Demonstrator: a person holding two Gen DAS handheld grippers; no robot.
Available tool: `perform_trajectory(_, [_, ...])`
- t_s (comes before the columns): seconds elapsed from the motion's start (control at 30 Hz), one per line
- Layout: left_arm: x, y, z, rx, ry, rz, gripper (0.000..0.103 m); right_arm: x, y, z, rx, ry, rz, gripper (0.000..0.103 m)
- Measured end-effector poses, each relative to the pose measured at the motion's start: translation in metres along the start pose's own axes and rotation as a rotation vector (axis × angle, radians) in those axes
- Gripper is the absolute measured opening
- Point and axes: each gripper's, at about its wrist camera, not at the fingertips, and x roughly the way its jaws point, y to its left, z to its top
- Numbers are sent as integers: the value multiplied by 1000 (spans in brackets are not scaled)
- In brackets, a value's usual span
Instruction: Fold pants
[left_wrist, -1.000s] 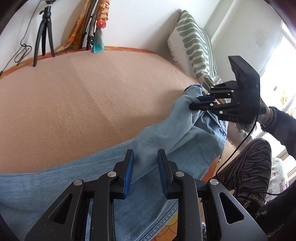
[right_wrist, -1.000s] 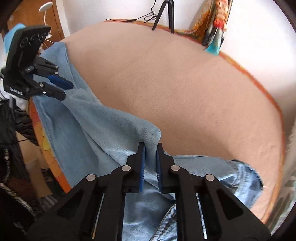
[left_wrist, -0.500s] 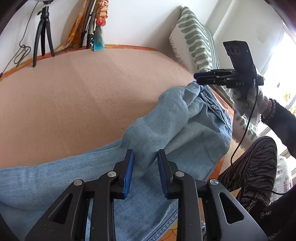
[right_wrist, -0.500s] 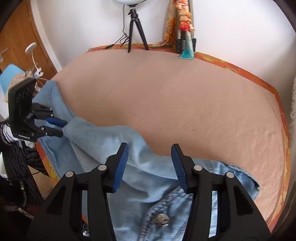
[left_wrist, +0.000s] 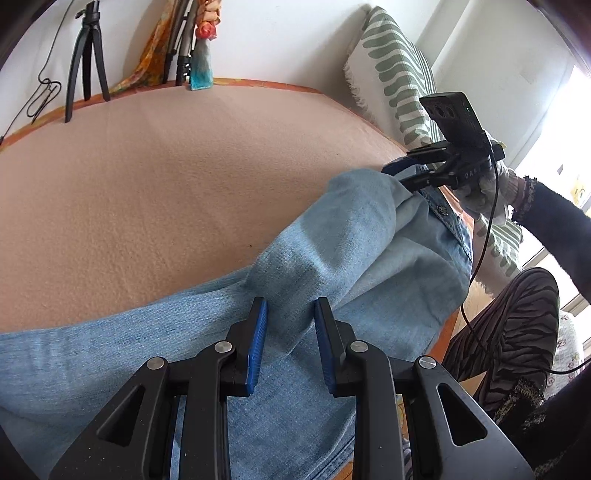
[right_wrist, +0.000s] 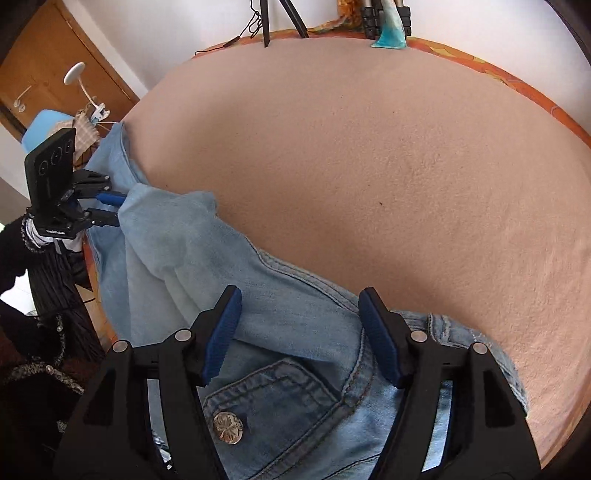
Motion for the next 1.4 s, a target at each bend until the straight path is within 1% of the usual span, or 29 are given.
perform_trajectory(0.03, [0, 0, 1, 1, 1, 1, 24, -4, 3, -5, 6, -2, -6, 67])
perform_trajectory(0.1, [0, -1, 2, 6, 2, 5, 24, -7, 13, -12, -26, 4, -68, 54])
perform_trajectory(0.13, [0, -2, 2, 9, 1, 8, 24, -8, 18, -14, -37, 4, -87, 51])
perform_trajectory(0.17, [0, -2, 2, 11, 1, 11, 24, -12, 22, -18, -47, -1, -111, 43])
perform_trajectory(0.2, [0, -3, 2, 13, 1, 14, 24, -15, 27, -21, -54, -3, -139, 32])
perform_trajectory(0.23, [0, -3, 2, 16, 1, 17, 24, -19, 32, -24, -57, -14, -157, 27])
perform_trajectory(0.27, [0, -4, 2, 20, 1, 20, 24, -23, 38, -28, -52, -29, -161, 18])
perform_trajectory(0.33, [0, -5, 1, 25, 1, 23, 24, -31, 48, -34, -76, -42, -158, 18])
perform_trajectory(0.37, [0, -4, 1, 23, 0, 24, 24, -34, 53, -36, -94, -48, -172, 18])
perform_trajectory(0.43, [1, -4, 1, 19, -1, 25, 24, -40, 49, -33, -79, -59, -198, 20])
perform_trajectory(0.53, [2, -4, 1, 21, 0, 29, 24, -49, 29, -17, -30, -105, -188, 20])
perform_trajectory(0.63, [2, -5, 1, 28, 0, 34, 24, -41, 18, 7, -6, -117, -141, 22])
perform_trajectory(0.67, [3, -5, 0, 29, 0, 35, 24, -35, 17, 15, -7, -113, -130, 28])
perform_trajectory(0.7, [2, -5, 0, 30, -1, 35, 24, -27, 16, 23, -17, -108, -129, 37])
perform_trajectory(0.73, [2, -5, 0, 30, -2, 33, 24, -18, 17, 29, -26, -100, -116, 41])
perform_trajectory(0.77, [2, -5, 0, 29, -2, 32, 24, -9, 18, 35, -32, -85, -83, 50])
perform_trajectory(0.8, [2, -4, 0, 29, -2, 29, 24, 5, 20, 38, -31, -59, -40, 57])
perform_trajectory(0.83, [2, -4, 0, 29, -1, 27, 24, 15, 22, 41, -36, -36, -29, 57])
perform_trajectory(0.93, [2, -3, -1, 26, 0, 18, 24, 38, 32, 36, -86, 27, -42, 57])
perform_trajectory(0.97, [1, -2, -1, 23, 1, 14, 24, 39, 35, 33, -95, 28, -38, 58])
perform_trajectory(1.07, [1, -1, 0, 12, 3, 3, 24, 40, 47, 24, -146, 14, -83, 59])
perform_trajectory(1.17, [0, -1, 1, 10, 5, 3, 24, 43, 61, 17, -186, 6, -145, 58])
perform_trajectory(1.2, [-1, -2, 1, 10, 3, 4, 24, 43, 65, 16, -190, 6, -158, 54])
perform_trajectory(1.27, [-3, -2, 1, 6, -4, 1, 24, 42, 70, 13, -181, -3, -165, 45])
perform_trajectory(1.33, [-8, 0, 1, -15, -15, -13, 24, 41, 79, 9, -192, -9, -191, 35])
perform_trajectory(1.4, [-17, 5, 2, -52, -40, -31, 24, 40, 92, 4, -226, -13, -236, 21])
